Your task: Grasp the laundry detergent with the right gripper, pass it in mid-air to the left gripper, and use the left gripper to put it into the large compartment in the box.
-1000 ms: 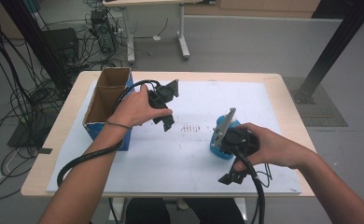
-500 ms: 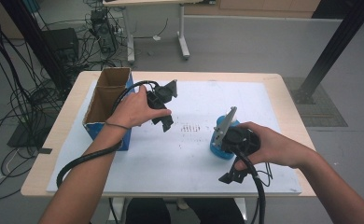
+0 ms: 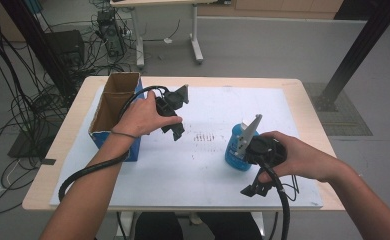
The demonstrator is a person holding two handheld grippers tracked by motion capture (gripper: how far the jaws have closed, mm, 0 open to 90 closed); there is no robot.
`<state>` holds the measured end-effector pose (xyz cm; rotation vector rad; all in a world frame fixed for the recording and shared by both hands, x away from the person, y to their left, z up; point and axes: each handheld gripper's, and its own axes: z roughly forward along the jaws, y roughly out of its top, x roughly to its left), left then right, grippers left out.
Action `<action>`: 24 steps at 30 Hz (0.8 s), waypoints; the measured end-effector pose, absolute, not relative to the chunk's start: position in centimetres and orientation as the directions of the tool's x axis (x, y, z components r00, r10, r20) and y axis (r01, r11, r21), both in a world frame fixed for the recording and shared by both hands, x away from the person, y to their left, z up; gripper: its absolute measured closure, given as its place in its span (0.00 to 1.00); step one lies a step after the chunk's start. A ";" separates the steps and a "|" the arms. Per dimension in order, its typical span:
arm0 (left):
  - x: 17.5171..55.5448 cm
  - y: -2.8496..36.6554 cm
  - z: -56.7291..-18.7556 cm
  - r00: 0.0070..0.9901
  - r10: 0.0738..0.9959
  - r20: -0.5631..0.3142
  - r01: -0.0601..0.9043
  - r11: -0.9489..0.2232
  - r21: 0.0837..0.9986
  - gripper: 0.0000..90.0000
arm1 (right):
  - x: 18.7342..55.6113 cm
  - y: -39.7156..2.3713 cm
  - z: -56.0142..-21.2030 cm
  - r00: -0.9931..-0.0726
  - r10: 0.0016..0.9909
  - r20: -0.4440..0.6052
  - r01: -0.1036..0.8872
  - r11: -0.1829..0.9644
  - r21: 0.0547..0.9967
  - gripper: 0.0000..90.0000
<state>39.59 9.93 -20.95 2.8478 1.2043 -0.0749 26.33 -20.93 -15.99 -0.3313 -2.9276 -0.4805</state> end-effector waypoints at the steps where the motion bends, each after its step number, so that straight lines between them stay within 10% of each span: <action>1: 39.6 9.9 -20.9 0.696 0.715 -0.064 0.718 -0.696 0.026 0.09 | 26.3 -20.9 -16.0 -0.963 0.191 0.188 0.241 0.924 0.297 0.08; 24: 39.6 10.3 -20.8 0.693 0.718 -0.064 0.721 -0.693 0.023 0.09 | 26.2 -24.0 -16.4 -0.944 0.271 0.187 0.315 0.910 0.271 0.08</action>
